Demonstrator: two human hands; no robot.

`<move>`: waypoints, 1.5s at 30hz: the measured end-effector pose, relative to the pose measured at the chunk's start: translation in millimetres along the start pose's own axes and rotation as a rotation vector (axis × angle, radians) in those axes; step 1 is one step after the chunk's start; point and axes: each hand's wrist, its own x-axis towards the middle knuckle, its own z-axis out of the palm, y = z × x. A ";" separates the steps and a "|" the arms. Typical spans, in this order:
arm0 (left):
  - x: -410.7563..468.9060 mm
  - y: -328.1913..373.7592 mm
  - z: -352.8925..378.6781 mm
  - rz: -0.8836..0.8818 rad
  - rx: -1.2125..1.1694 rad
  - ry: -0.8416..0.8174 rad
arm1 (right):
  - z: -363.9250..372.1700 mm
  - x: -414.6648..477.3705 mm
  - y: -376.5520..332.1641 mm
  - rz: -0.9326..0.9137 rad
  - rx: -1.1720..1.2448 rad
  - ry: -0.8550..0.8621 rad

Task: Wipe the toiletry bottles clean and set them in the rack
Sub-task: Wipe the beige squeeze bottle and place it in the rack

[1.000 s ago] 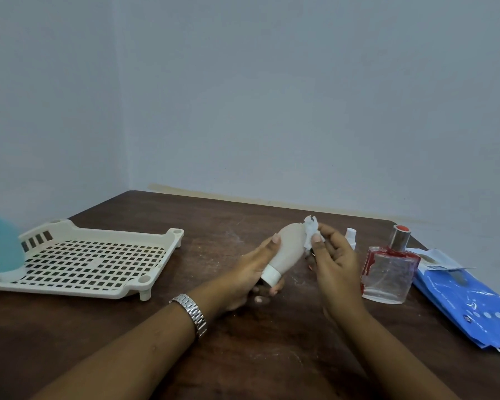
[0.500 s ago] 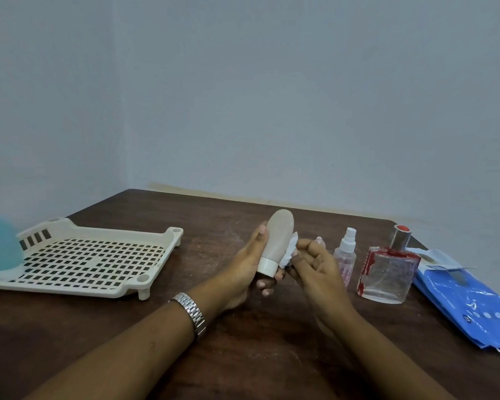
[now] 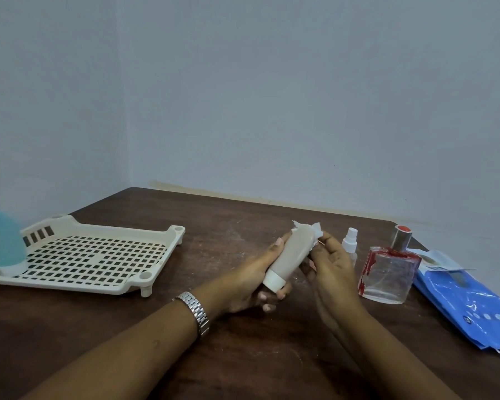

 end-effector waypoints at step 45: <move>13.5 -9.8 -0.4 0.249 0.298 0.627 | 0.8 -8.1 14.2 -0.585 -0.803 -0.147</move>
